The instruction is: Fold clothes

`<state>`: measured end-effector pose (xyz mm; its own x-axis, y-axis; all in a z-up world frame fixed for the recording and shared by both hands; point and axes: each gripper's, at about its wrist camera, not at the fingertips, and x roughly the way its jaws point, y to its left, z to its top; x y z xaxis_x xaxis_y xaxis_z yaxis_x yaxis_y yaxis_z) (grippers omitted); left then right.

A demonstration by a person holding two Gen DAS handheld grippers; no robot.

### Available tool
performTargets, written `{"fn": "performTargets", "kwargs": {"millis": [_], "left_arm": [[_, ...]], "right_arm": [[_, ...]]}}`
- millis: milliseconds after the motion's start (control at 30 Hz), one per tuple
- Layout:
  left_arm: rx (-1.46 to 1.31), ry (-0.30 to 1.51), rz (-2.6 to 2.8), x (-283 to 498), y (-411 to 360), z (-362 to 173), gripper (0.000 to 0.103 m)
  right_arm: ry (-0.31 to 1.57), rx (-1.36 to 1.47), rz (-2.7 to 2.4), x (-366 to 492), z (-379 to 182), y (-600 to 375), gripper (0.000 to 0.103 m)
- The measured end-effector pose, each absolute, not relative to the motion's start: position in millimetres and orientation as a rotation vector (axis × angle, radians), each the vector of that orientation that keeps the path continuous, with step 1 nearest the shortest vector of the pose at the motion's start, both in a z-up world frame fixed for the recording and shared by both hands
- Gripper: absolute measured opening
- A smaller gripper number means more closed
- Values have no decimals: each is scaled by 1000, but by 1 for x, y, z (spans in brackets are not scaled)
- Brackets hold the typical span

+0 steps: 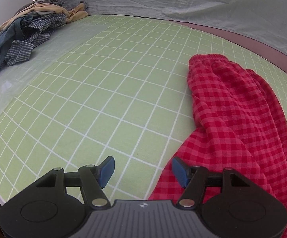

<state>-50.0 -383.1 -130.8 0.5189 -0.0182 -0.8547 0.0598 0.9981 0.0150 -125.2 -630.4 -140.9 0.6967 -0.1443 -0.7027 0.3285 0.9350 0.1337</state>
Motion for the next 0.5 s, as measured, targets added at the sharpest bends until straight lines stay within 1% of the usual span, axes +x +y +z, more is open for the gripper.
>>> {"fn": "performTargets", "kwargs": {"millis": [100,300,333,367,467,500], "left_arm": [[65,1020,-53,-44,-395,-137,65],[60,1039,-8,-40,-400,-149,65],[50,1042,-5,-39,-399,-150,66],[45,1044,-1,-39,-398,-151,69],[33,1048,15,-37,-397,-152,73],[27,1049,19,-36,-396,-152,73]], "right_arm": [[749,267,-217,-102,-143,-630,39],[752,246,-169,-82,-149,-628,39],[752,242,-161,-79,-149,-628,33],[753,238,-154,-76,-150,-628,28],[754,227,-130,-67,-153,-627,13],[755,223,-123,-64,-154,-627,3]]}}
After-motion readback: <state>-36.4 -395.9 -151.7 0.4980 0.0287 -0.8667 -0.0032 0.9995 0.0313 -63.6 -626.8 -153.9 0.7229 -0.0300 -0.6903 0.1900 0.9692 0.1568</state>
